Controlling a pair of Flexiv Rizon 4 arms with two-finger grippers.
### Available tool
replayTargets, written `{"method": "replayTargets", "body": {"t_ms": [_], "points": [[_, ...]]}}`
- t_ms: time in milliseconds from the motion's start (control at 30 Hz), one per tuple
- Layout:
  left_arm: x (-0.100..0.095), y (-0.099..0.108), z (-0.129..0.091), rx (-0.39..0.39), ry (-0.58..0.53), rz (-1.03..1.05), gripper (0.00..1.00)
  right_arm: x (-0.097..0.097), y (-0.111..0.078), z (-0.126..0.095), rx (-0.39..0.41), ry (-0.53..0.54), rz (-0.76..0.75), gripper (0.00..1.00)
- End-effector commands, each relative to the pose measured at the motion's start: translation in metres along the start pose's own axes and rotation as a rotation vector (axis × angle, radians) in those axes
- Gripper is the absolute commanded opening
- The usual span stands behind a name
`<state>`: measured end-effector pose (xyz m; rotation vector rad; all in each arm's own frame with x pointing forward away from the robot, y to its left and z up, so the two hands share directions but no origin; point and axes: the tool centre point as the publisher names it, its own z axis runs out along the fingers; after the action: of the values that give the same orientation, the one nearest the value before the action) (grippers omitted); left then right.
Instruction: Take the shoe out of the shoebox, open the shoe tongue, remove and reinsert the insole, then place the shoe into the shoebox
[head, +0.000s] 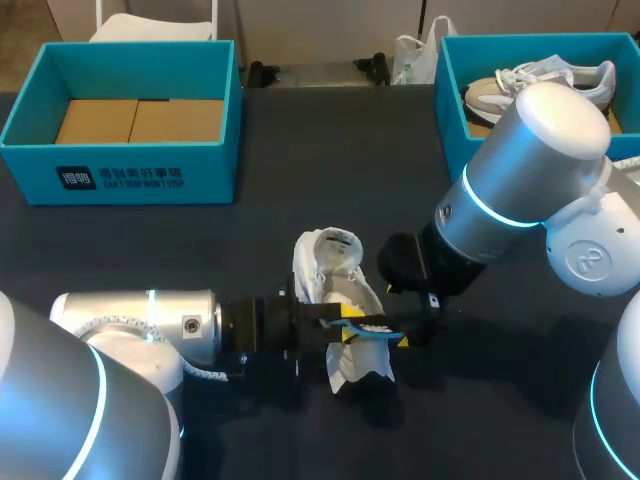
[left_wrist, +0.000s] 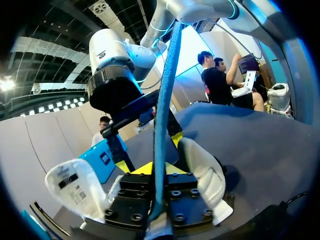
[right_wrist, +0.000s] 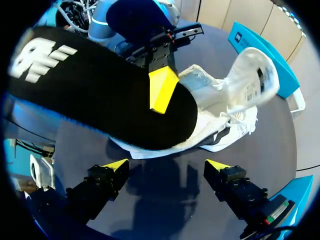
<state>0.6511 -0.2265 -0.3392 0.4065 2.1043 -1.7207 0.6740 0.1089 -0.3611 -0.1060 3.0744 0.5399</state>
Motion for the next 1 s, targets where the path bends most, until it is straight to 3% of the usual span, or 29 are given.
{"method": "replayTargets", "body": {"t_ms": [33, 533, 600, 700, 1000], "points": [[-0.001, -0.005, -0.005, 0.002, 0.005, 0.002, 0.29, 0.001, 0.001, 0.001, 0.002, -0.003, 0.0, 1.0], [0.004, -0.035, -0.002, 0.025, 0.012, 0.062, 0.28, 0.001, 0.001, 0.001, 0.002, -0.003, 0.0, 1.0], [0.005, -0.037, -0.001, 0.024, 0.004, 0.084, 0.24, 0.001, 0.001, 0.001, 0.002, -0.003, 0.0, 1.0], [0.007, -0.038, 0.002, 0.022, -0.009, 0.131, 0.0, 0.001, 0.001, 0.001, 0.002, -0.003, 0.0, 1.0], [0.001, -0.021, 0.008, 0.006, -0.028, 0.211, 0.0, 0.001, 0.001, 0.001, 0.002, -0.003, 0.0, 1.0]]}}
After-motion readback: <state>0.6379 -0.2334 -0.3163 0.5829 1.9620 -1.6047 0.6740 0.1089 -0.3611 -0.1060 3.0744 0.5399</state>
